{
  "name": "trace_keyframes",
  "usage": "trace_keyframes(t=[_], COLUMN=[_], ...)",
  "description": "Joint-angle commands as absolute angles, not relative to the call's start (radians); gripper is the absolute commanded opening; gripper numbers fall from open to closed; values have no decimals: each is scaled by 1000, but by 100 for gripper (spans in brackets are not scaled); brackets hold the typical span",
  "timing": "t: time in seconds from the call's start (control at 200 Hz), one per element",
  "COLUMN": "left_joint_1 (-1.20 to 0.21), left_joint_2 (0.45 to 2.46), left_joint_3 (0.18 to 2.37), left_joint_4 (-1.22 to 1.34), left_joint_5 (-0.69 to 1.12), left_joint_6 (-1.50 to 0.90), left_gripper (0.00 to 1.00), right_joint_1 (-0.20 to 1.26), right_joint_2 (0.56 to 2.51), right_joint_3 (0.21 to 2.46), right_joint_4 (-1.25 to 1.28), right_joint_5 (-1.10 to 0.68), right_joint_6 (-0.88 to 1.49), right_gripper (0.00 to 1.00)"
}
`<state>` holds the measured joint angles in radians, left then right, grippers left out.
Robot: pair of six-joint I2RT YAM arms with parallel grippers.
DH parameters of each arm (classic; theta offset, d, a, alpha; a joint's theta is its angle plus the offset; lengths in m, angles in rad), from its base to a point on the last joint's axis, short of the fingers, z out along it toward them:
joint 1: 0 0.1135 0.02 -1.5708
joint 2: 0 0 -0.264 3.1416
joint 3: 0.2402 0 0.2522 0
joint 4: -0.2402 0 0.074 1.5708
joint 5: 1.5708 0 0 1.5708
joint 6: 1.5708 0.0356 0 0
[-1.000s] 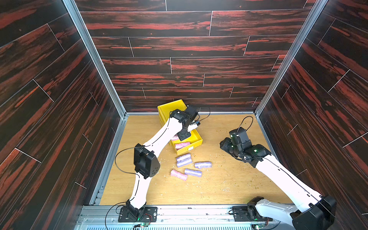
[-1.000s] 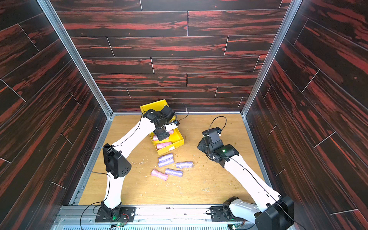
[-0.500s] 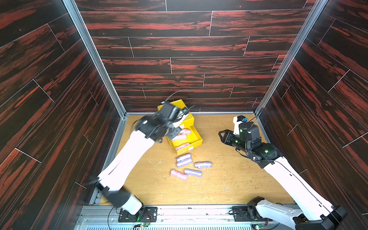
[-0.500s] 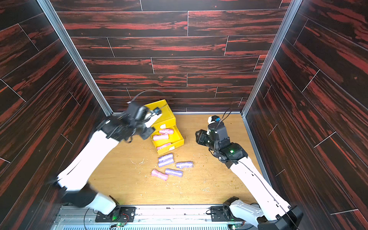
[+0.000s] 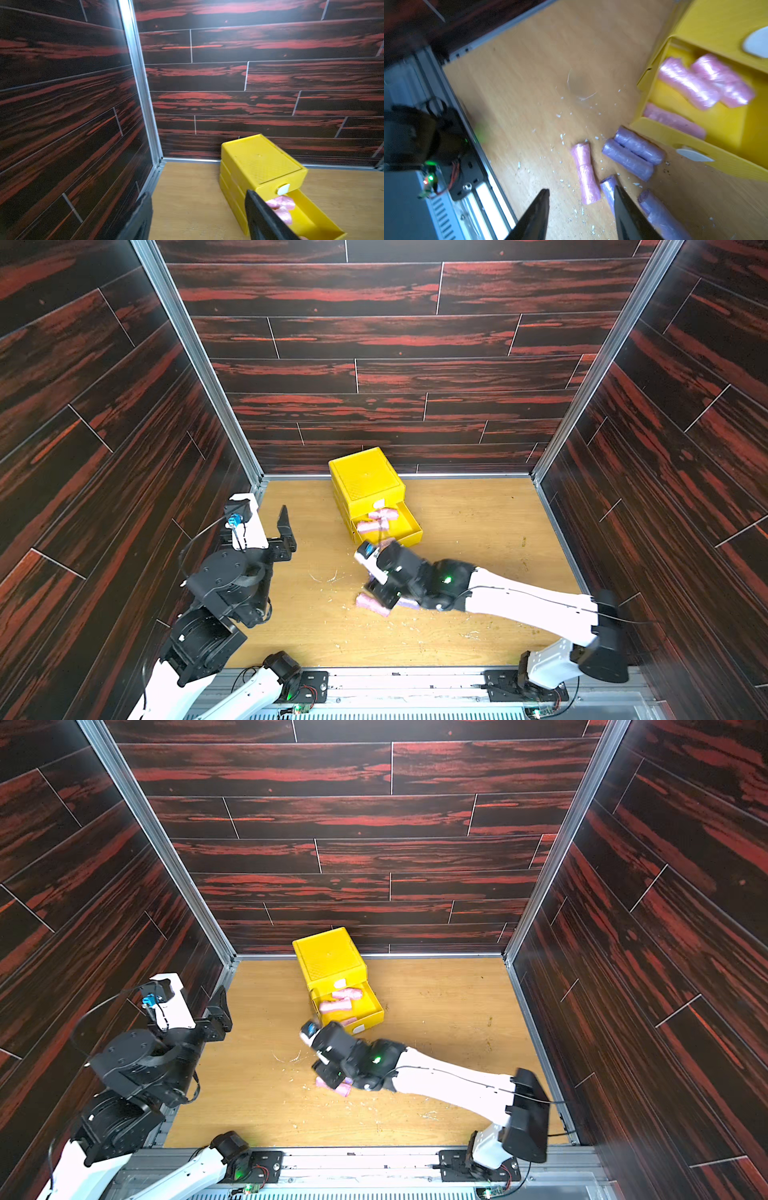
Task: Sort the rolls of trash bags by color and place them into the drawer
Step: Pick up the roll of trash bags from the center of the board.
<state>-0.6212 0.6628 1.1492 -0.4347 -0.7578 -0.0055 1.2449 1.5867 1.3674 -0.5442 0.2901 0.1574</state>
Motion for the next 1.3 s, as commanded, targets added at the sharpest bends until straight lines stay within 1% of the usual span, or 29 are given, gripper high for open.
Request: trace_keyframes(t=[0.0, 0.15, 0.311, 0.426, 0.521, 0.676, 0.922, 1.182, 1.298], left_joint_1=[-618, -617, -615, -614, -614, -611, -609, -605, -603], left_joint_2=[643, 593, 575, 579, 582, 579, 577, 563, 567], left_joint_3=[1088, 1007, 960, 948, 950, 946, 947, 946, 949], left_joint_4=[-447, -422, -420, -424, -431, -432, -440, -442, -442], left_joint_5=[-884, -886, -878, -862, -857, -838, -834, -844, -844], left_joint_6=[-60, -66, -66, -65, -71, -71, -74, -66, -63], left_gripper=[77, 78, 79, 79, 79, 80, 80, 80, 80], right_joint_1=[1257, 1295, 1319, 1317, 1306, 1283, 1243, 1239, 1234], right_joint_2=[1615, 1687, 1799, 1859, 1895, 1938, 1984, 2031, 2043], right_joint_3=[1374, 1391, 1405, 1403, 1395, 1400, 1434, 1483, 1492], right_joint_4=[-572, -628, -699, -704, -692, -660, -644, -644, -643], right_joint_5=[269, 212, 253, 307, 312, 289, 301, 301, 334], right_joint_6=[71, 30, 25, 24, 17, -4, -34, -67, -65], right_gripper=[54, 56, 56, 55, 54, 53, 55, 55, 55])
